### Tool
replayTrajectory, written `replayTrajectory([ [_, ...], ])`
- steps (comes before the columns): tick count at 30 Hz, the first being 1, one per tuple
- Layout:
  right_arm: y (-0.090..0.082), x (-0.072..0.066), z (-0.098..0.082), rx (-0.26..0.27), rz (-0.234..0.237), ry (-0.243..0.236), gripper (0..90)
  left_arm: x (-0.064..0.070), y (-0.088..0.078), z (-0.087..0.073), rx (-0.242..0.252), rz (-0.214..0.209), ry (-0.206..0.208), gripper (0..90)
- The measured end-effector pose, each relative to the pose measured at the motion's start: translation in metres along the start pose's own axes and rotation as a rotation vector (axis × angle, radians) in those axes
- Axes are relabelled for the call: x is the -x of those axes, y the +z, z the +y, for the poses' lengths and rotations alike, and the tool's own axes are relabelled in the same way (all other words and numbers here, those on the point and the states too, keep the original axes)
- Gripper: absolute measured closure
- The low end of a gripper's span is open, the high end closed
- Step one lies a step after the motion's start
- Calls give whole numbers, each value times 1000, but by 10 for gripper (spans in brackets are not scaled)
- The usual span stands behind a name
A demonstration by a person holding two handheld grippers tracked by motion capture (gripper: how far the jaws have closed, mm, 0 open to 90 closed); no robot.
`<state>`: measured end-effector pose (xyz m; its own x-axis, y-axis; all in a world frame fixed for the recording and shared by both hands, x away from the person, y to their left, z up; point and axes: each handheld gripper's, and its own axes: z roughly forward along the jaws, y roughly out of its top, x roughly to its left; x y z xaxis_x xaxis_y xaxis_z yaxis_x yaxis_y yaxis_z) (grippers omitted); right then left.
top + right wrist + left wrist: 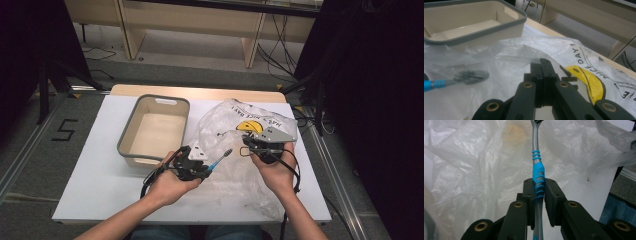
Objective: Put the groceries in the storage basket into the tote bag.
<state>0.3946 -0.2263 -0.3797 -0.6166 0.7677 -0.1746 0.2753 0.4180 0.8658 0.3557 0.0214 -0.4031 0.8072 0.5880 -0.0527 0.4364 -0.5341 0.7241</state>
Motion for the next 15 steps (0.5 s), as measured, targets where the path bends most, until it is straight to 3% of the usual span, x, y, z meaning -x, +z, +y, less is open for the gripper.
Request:
replayTrajectory([
  [10, -1, -1, 1, 3, 2, 2, 900, 8, 20, 1, -52, 1, 15, 788],
  [15, -1, -3, 2, 7, 8, -6, 900, 12, 32, 5, -59, 41, 32, 788],
])
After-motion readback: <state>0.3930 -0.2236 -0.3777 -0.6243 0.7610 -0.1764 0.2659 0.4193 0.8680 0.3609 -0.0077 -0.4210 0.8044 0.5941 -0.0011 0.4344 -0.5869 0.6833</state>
